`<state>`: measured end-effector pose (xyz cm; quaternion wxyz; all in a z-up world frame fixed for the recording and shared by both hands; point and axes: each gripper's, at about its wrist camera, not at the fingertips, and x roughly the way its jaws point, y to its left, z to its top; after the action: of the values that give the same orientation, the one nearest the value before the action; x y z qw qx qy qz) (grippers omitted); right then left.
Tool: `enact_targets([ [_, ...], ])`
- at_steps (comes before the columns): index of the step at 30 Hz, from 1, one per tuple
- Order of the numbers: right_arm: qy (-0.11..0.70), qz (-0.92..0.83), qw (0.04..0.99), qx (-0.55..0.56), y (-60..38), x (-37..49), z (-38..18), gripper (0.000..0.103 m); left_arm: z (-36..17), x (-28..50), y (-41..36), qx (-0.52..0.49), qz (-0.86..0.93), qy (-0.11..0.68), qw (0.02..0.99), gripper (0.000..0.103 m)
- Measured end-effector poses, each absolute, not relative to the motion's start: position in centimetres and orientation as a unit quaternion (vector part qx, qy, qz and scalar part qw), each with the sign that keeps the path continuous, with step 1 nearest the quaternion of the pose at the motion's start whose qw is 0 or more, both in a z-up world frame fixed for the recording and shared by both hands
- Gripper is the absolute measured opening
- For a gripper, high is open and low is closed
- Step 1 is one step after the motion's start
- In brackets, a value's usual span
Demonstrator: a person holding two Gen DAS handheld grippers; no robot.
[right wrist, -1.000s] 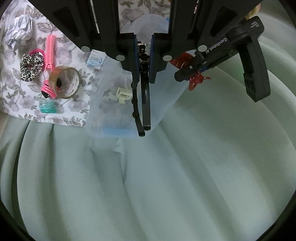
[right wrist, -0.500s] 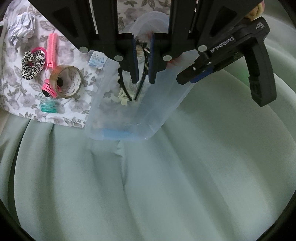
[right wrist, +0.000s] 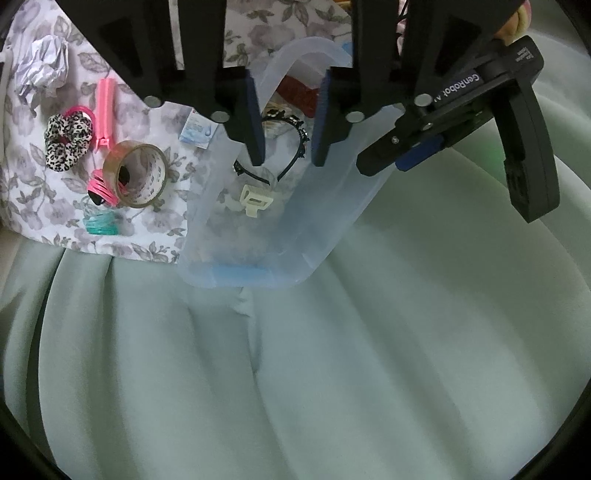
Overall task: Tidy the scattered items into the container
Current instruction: 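Carry the red claw clip into the container with the left tool while the right tool drops the headband in, then withdraw both tools and move the right tool toward the crumpled white paper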
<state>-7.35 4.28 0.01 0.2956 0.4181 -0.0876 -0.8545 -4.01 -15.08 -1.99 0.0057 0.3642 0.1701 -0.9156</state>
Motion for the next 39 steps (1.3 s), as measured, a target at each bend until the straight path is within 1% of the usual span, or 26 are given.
enact_targets([
  [2,-0.094,-0.854,0.298,0.415,4.6,-7.2,0.0,0.040,-1.9,-3.9,-14.9,0.363,-0.916,0.168,0.004,0.089],
  [8,-0.112,-0.863,0.288,0.400,6.1,-6.6,0.0,0.052,-1.5,-3.4,-14.5,0.358,-0.919,0.163,0.001,0.089],
  [16,-0.129,-0.874,0.268,0.384,8.7,-5.8,0.0,0.053,-1.1,-3.2,-13.2,0.357,-0.922,0.152,-0.008,0.089],
  [20,-0.157,-0.874,0.255,0.381,11.0,-5.6,-0.3,0.053,-0.8,-3.2,-12.1,0.358,-0.922,0.144,-0.018,0.089],
  [31,-0.204,-0.882,0.216,0.365,17.9,-4.2,-0.9,0.053,-0.5,-3.6,-7.3,0.368,-0.922,0.106,-0.050,0.089],
  [39,-0.200,-0.899,0.163,0.354,23.2,-3.1,-1.4,0.053,-0.6,-4.1,-3.1,0.375,-0.921,0.076,-0.079,0.089],
])
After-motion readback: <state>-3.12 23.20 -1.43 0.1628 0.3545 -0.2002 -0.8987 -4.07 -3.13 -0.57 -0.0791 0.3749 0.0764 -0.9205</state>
